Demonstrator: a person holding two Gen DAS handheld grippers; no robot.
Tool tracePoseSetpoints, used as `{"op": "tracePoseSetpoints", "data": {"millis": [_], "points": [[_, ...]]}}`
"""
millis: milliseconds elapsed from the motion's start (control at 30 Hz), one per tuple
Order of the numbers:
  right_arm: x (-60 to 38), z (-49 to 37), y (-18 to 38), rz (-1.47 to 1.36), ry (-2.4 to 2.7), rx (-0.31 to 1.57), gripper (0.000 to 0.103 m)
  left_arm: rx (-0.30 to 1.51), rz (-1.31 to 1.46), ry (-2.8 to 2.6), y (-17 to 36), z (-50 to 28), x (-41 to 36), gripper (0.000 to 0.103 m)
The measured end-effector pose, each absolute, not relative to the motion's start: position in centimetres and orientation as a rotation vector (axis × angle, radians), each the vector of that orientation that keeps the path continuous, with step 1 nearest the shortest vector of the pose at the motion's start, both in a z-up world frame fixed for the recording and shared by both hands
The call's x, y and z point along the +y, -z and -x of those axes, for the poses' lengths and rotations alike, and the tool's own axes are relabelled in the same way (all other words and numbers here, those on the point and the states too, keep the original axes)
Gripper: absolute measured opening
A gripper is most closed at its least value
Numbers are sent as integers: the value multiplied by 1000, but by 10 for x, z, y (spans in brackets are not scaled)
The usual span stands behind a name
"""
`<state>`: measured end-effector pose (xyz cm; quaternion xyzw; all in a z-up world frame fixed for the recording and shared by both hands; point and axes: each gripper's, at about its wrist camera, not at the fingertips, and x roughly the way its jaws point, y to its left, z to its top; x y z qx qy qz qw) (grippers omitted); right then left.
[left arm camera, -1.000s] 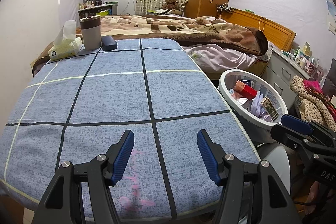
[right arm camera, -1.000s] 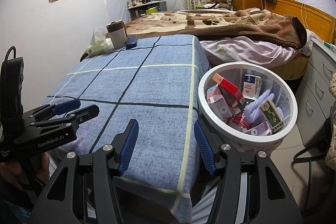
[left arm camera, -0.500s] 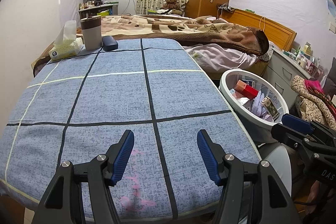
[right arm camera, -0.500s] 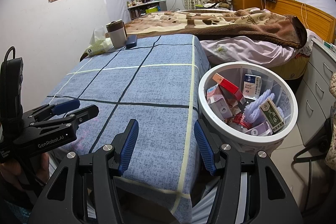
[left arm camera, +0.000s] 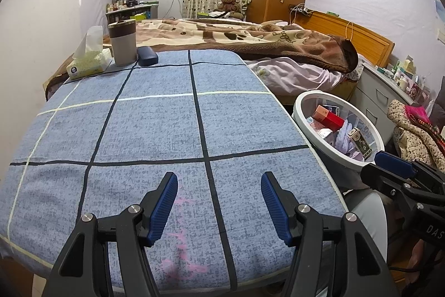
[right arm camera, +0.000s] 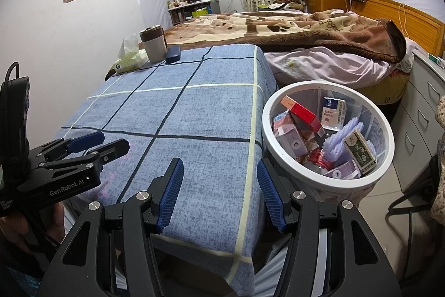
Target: Collect trash
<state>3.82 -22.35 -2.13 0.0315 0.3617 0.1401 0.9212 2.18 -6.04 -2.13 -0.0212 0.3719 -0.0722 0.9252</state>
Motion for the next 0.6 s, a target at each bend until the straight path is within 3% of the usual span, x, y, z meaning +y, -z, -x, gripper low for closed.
{"op": "tracePoseSetpoints", "data": {"millis": [600], "points": [[-222,-41,24,-64,-287,752,57,774,37,151,23,-24,-61,62]]}}
